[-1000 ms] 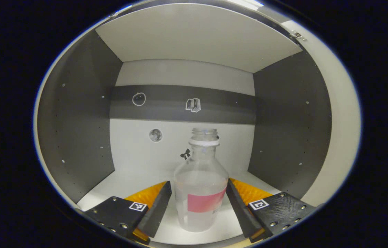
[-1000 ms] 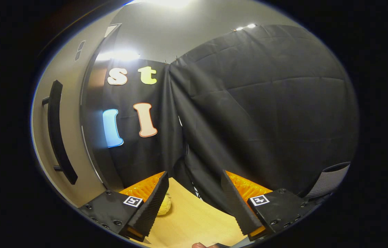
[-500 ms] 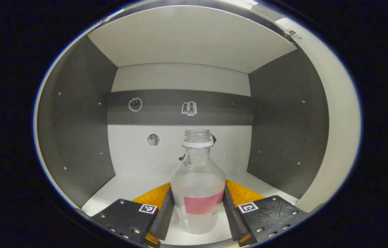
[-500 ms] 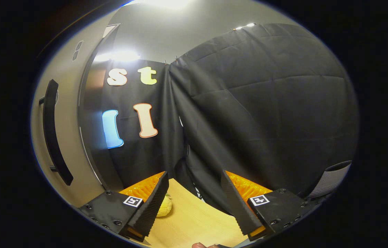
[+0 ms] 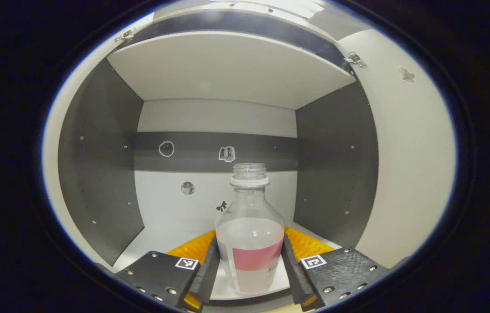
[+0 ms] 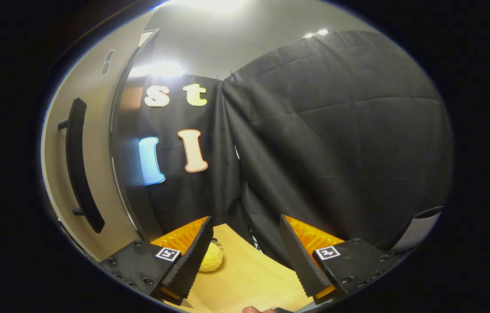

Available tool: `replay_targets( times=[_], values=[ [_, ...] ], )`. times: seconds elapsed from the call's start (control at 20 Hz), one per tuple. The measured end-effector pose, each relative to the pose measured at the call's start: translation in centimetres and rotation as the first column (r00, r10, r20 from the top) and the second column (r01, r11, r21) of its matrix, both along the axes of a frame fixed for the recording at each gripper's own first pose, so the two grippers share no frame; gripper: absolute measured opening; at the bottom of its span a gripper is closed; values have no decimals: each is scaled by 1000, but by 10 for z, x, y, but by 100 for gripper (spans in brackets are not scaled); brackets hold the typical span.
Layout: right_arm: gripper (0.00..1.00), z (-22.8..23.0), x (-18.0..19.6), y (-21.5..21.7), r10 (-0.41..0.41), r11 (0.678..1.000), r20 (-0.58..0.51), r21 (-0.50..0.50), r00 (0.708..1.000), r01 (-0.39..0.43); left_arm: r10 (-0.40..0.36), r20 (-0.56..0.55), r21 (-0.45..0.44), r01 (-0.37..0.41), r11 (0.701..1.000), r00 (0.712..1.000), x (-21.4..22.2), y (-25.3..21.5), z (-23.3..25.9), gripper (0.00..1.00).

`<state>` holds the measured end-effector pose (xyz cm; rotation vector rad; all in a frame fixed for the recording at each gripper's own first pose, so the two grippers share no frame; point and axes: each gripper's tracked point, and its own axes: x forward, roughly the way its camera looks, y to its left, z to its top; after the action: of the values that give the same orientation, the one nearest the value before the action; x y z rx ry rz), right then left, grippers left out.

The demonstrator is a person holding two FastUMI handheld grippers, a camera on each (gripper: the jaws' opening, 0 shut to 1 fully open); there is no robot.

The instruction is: Grasp the bottle in the cabinet with the left hand and place it on the coaster, then close the right door with the right hand and the left door with the left hand.

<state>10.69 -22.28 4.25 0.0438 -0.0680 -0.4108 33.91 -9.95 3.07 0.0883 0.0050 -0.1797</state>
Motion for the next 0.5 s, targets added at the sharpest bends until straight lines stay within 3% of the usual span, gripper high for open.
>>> replay_targets(
  times=[0.05,0.15,0.2,0.25,0.3,0.4,0.45,0.5],
  values=[
    [97,1,-1,2,4,1000,0,4,1000,-4,-6,3,7,6,1000,1000,-8,0,4,77],
    [97,3,-2,7,15,1000,3,20,1000,-15,-9,10,0,9,1000,1000,-24,4,12,77],
    [97,4,-2,9,20,999,4,26,1000,-20,-14,17,-11,14,1000,1000,-31,6,16,70],
    [97,5,-2,11,25,999,6,31,1000,-26,-16,21,-16,17,1000,1000,-38,9,21,70],
    [97,7,-2,13,30,999,9,33,1000,-31,-17,25,-17,17,1000,1000,-45,11,23,77],
    [92,10,-2,18,38,999,14,26,999,-38,-26,23,-24,27,999,999,-55,14,26,77],
    [92,11,-3,20,40,999,16,20,999,-41,-28,19,-32,28,999,999,-61,16,27,70],
    [96,13,-6,22,43,999,18,16,999,-43,-29,15,-43,30,999,999,-68,18,28,70]
  ],
)
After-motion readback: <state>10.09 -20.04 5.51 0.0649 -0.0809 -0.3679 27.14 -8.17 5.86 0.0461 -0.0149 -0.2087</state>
